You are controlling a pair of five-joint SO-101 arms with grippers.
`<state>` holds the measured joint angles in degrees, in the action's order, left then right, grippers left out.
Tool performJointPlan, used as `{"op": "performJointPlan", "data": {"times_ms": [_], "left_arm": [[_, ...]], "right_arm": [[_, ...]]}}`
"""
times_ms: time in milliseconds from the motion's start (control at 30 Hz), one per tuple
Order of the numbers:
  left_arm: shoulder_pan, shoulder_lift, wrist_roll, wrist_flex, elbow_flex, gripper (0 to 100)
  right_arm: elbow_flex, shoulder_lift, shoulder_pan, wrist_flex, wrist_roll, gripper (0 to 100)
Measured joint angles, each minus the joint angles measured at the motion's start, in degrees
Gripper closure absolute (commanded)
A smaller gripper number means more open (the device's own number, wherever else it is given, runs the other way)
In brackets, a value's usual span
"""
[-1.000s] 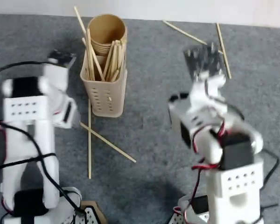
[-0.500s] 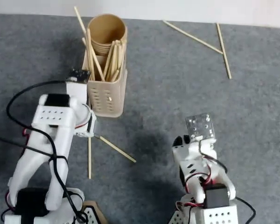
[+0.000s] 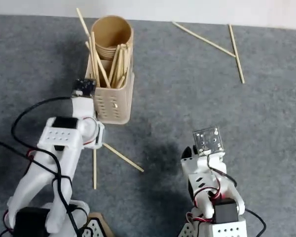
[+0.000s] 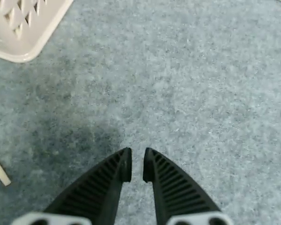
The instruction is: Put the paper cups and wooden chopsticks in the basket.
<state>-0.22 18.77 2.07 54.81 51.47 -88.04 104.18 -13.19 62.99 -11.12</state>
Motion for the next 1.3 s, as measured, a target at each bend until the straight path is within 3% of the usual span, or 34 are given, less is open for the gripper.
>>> {"op": "performJointPlan", "data": {"times_ms": [267,433,667,933,1300], "left_arm": [[-0.70,0.00,-0.18,3.96,-3.08,74],[-4.84,-0.09,0.70,7.30,-5.63,74],[-11.16,-1.14,9.85,8.35,-11.52,74],[-10.73,-1.23,25.23,10.55,-11.52,74],[-4.66,-1.23,21.63,10.11,-2.20,74]], "right_arm": [[0.00,0.00,0.00,0.00,0.00,94.3],[0.00,0.00,0.00,0.00,0.00,94.3],[0.00,0.00,0.00,0.00,0.00,94.3],[0.00,0.00,0.00,-0.18,0.00,94.3],[-0.26,0.00,0.09,-1.76,0.00,94.3]]}}
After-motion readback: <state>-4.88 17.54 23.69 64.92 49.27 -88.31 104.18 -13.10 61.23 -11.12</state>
